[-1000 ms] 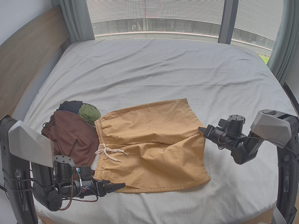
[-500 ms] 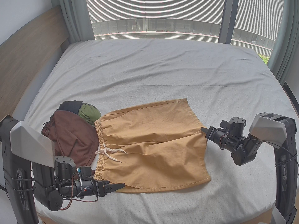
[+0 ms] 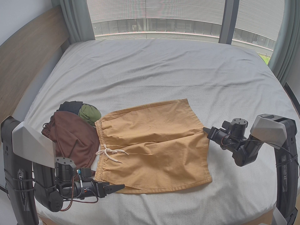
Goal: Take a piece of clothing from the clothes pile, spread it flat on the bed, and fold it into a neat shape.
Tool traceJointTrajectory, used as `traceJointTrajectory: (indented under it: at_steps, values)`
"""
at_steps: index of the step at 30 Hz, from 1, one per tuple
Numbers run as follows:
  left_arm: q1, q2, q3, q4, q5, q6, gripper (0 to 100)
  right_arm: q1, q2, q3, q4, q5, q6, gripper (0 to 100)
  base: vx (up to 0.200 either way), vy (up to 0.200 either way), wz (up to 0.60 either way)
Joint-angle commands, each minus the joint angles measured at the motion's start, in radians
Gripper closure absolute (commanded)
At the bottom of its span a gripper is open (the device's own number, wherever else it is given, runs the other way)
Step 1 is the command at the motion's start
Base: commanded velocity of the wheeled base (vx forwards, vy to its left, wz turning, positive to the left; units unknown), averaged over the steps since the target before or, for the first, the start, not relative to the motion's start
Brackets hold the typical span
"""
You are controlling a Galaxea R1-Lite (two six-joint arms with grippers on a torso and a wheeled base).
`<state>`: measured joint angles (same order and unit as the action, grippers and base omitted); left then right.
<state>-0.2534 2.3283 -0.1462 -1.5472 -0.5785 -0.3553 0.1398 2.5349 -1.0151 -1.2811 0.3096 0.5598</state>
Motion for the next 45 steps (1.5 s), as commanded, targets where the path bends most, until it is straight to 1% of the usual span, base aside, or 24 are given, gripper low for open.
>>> traceJointTrajectory:
  at_steps: [1, 5, 8, 16, 17, 21, 23, 26, 29, 30, 31, 35, 38, 45]
  values:
    - [0.003, 0.003, 0.000, -0.001, 0.000, -0.001, 0, -0.006, 0.004, -0.002, -0.001, 0.000, 0.000, 100, 0.000, 0.000, 0.00]
    - [0.003, 0.003, 0.000, 0.001, 0.000, -0.001, 0, -0.006, 0.004, -0.002, -0.001, 0.000, 0.000, 100, 0.000, 0.000, 0.00]
    - [0.005, 0.005, -0.001, -0.001, 0.016, -0.001, 0, -0.006, 0.007, -0.002, -0.006, 0.000, -0.023, 100, 0.000, 0.000, 0.00]
    - [0.006, 0.011, -0.004, -0.001, 0.016, -0.002, 0, -0.006, 0.013, -0.010, -0.015, 0.000, -0.032, 100, 0.000, 0.000, 0.00]
    - [0.006, 0.011, -0.004, -0.001, 0.016, -0.002, 0, -0.008, 0.012, -0.010, -0.020, -0.001, -0.035, 0, 0.000, 0.000, 0.00]
    - [0.019, 0.005, -0.003, -0.001, 0.016, -0.001, 0, -0.020, -0.004, -0.002, -0.032, -0.001, -0.041, 0, 0.000, 0.000, 0.00]
    - [0.056, -0.004, -0.001, -0.001, 0.014, 0.001, 0, -0.052, -0.051, 0.000, -0.026, -0.001, -0.044, 0, 0.000, 0.000, 0.00]
    - [0.085, -0.017, -0.003, -0.001, 0.014, 0.001, 0, -0.091, -0.102, 0.001, -0.021, 0.000, -0.049, 0, 0.000, 0.000, 0.00]
    - [0.114, -0.017, -0.004, -0.001, 0.012, 0.001, 0, -0.108, -0.153, 0.010, -0.020, 0.000, -0.049, 0, 0.000, 0.000, 0.00]
    - [0.115, -0.017, -0.004, -0.001, 0.012, 0.001, 0, -0.108, -0.157, 0.013, -0.020, 0.000, -0.049, 0, 0.000, 0.000, 0.00]
    - [0.134, -0.017, -0.007, -0.001, 0.011, 0.001, 0, -0.108, -0.189, 0.033, -0.020, 0.000, -0.049, 0, 0.000, 0.000, 0.00]
    - [0.148, -0.009, -0.007, -0.001, 0.009, 0.001, 0, -0.094, -0.225, 0.070, -0.009, 0.000, -0.049, 0, 0.000, 0.000, 0.00]
    - [0.149, -0.006, -0.006, 0.001, 0.012, 0.001, 0, -0.078, -0.228, 0.081, -0.009, 0.000, -0.049, 0, 0.000, 0.000, 0.00]
    - [0.169, 0.009, -0.004, 0.001, 0.016, -0.001, 0, -0.077, -0.223, 0.084, -0.014, 0.000, -0.049, 0, 0.000, 0.000, 0.00]
